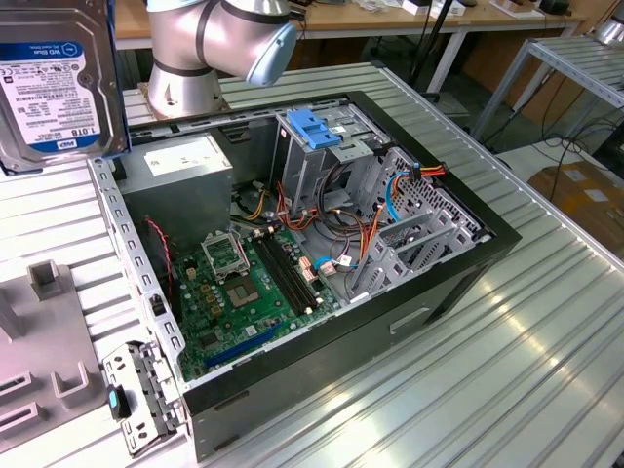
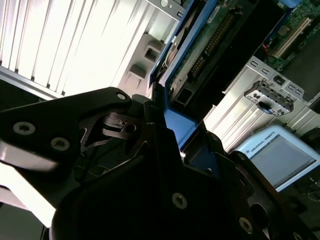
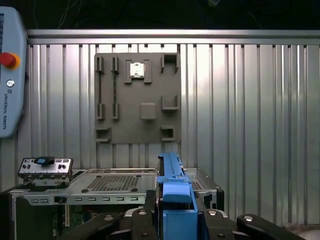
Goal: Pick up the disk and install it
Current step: 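Pick up the disk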
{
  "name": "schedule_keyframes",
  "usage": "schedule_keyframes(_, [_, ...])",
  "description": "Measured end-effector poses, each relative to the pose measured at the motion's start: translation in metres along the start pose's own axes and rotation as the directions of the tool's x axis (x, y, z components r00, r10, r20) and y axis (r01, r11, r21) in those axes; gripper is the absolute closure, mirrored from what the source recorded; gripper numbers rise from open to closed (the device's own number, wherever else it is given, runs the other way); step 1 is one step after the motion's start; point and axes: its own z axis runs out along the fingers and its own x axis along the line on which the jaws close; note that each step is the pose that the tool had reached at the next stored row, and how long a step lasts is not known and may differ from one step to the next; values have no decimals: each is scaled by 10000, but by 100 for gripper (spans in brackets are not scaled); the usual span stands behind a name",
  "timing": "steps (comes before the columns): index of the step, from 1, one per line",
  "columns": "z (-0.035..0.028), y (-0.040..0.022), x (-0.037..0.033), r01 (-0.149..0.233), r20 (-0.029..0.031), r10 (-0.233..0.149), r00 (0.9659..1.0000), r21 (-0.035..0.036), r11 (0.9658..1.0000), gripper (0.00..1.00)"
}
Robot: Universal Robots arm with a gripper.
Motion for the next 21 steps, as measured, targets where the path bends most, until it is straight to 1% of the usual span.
schedule_keyframes(6, [1,-44,64,0,0,0,10000,0,10000,63])
schedule_keyframes(17, [2,-131,137,0,0,0,10000,-1,10000,63])
schedule_keyframes(21, [6,-177,165,0,2,0,10000,2,10000,63])
